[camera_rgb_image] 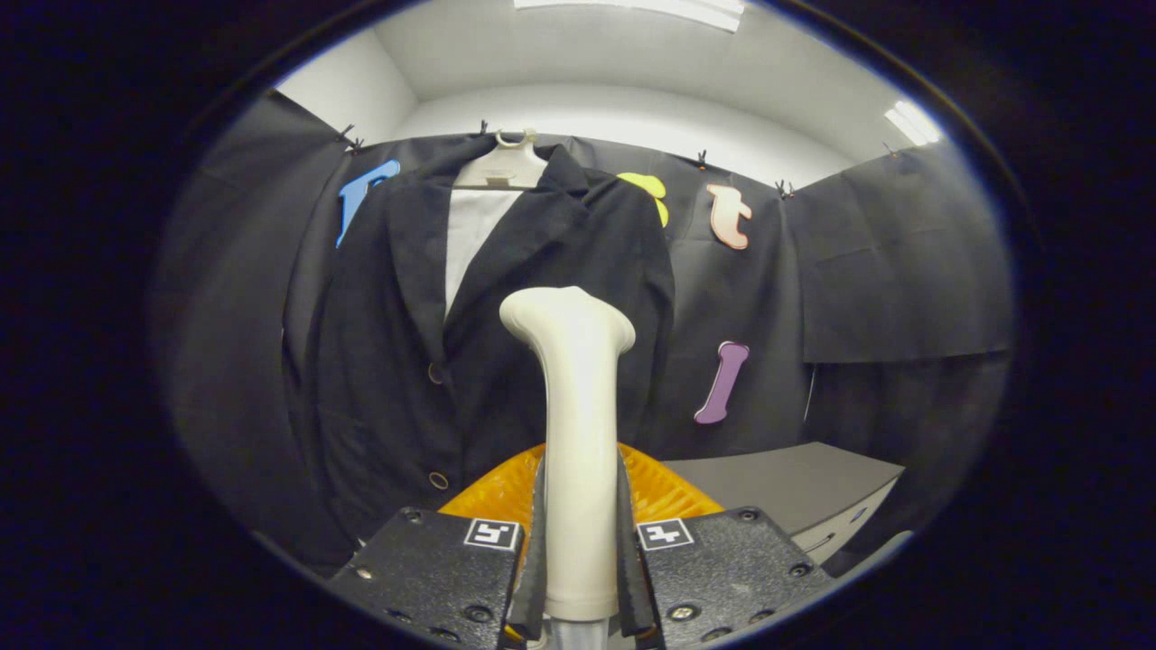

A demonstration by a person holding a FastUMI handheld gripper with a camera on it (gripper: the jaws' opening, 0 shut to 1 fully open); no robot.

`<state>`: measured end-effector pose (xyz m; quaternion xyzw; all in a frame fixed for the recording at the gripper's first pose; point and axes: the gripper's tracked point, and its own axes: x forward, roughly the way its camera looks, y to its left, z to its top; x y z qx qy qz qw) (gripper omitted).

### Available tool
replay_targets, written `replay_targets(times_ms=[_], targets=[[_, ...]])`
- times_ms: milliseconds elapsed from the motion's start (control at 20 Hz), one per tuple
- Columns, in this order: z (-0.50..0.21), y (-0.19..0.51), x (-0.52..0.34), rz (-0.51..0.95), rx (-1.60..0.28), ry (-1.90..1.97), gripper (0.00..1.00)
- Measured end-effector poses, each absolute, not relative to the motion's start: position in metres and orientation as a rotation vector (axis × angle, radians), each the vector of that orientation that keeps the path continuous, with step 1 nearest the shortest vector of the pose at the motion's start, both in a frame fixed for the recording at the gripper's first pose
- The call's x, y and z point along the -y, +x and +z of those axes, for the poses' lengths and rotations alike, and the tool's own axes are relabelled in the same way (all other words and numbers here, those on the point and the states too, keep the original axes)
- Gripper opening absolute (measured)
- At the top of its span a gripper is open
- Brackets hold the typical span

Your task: Iron the clothes twice with a garment steamer, once on the left side and once on the right side.

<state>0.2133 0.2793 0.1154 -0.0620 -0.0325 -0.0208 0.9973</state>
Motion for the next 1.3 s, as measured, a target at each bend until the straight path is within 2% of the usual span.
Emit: replay_targets(times_ms=[650,1300], targets=[[0.001,0.173,-0.261,-0.085,-0.07,-0.173,0.34],[-0.111,0.161,-0.264,-0.066,-0.339,-0.188,0.34]])
